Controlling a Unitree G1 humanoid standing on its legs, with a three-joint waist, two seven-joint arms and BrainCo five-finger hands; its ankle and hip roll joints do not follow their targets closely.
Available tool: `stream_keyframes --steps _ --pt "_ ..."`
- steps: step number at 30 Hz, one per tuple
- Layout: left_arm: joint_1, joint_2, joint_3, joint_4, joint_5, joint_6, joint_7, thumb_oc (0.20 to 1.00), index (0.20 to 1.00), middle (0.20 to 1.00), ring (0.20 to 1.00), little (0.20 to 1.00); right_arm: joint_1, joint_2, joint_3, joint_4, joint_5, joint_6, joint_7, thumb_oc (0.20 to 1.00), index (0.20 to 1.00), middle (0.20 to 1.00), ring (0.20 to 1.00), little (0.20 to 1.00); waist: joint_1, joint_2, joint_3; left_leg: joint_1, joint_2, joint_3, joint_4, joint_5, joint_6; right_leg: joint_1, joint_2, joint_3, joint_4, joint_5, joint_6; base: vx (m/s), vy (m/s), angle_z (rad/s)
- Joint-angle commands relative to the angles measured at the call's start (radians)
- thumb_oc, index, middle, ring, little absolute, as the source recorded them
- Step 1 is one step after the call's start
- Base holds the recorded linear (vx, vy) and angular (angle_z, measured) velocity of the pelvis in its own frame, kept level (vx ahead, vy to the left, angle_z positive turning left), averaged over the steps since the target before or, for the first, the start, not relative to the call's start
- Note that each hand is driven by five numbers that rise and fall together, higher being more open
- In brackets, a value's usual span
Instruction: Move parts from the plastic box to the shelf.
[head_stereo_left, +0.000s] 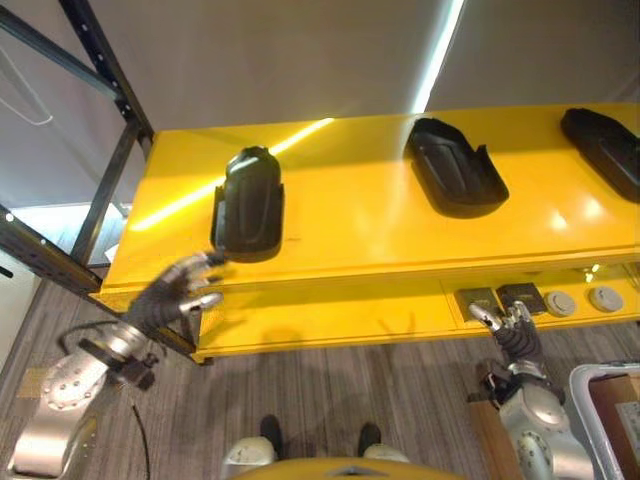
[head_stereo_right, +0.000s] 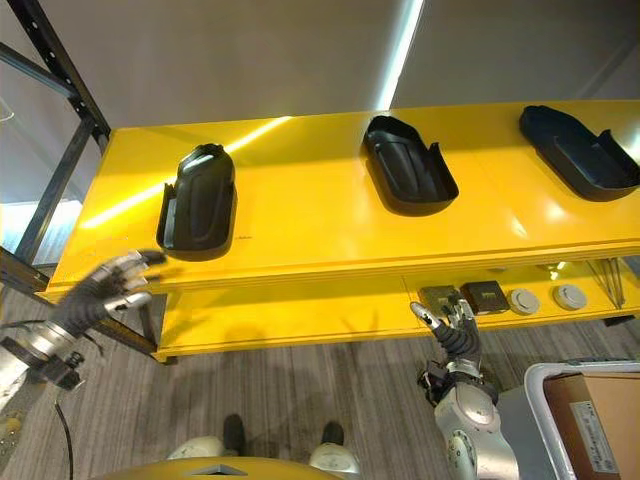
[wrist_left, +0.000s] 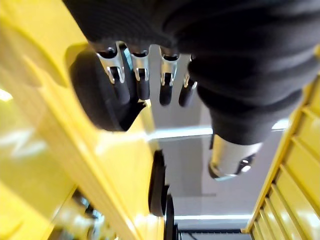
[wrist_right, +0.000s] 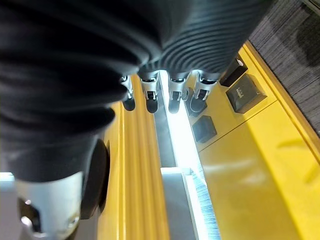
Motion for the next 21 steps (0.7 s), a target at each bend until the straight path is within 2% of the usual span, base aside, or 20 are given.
stream_keyframes --steps 1,8,10,16,21 --pt "-0.048 0.030 -0.045 0.021 -0.167 0.017 -0.058 0.200 0.200 0.200 0.200 0.200 -0.045 -0.070 0.042 0.016 0.038 -0.101 -0.017 1.000 1.000 1.000 1.000 1.000 -0.013 -0.014 -0.041 -0.031 0.082 0.031 0.077 -0.037 -0.010 -0.040 -0.064 0.006 0.063 -0.054 0.054 0.00 0.000 0.00" --pt "-0.104 0.018 -0.171 0.102 -0.176 -0.073 -0.028 0.200 0.200 0.200 0.200 0.200 -0.091 -0.092 0.106 0.075 0.052 -0.143 -0.043 1.000 1.000 1.000 1.000 1.000 -0.021 -0.017 -0.039 -0.033 0.084 0.042 0.077 -0.035 -0.004 -0.049 -0.065 0.005 0.069 -0.052 0.051 0.00 0.000 0.00" --pt "-0.130 0.002 -0.197 0.111 -0.168 -0.096 0.009 0.200 0.200 0.200 0.200 0.200 -0.099 -0.083 0.121 0.087 0.039 -0.151 -0.050 1.000 1.000 1.000 1.000 1.000 -0.027 -0.018 -0.040 -0.031 0.085 0.047 0.076 -0.036 -0.005 -0.050 -0.065 0.008 0.071 -0.053 0.051 0.00 0.000 0.00" --pt "-0.171 -0.019 -0.212 0.133 -0.144 -0.135 0.085 0.200 0.200 0.200 0.200 0.200 -0.096 -0.074 0.118 0.085 0.027 -0.144 -0.055 1.000 1.000 1.000 1.000 1.000 -0.043 -0.022 -0.045 -0.025 0.088 0.058 0.077 -0.039 -0.007 -0.051 -0.062 0.021 0.072 -0.055 0.051 0.00 -0.002 -0.01" --pt "-0.212 -0.037 -0.210 0.157 -0.134 -0.133 0.148 0.200 0.200 0.200 0.200 0.200 -0.096 -0.062 0.112 0.091 0.017 -0.140 -0.055 1.000 1.000 1.000 1.000 1.000 -0.056 -0.026 -0.050 -0.018 0.090 0.064 0.074 -0.041 -0.008 -0.052 -0.059 0.030 0.073 -0.055 0.053 0.00 -0.006 -0.07"
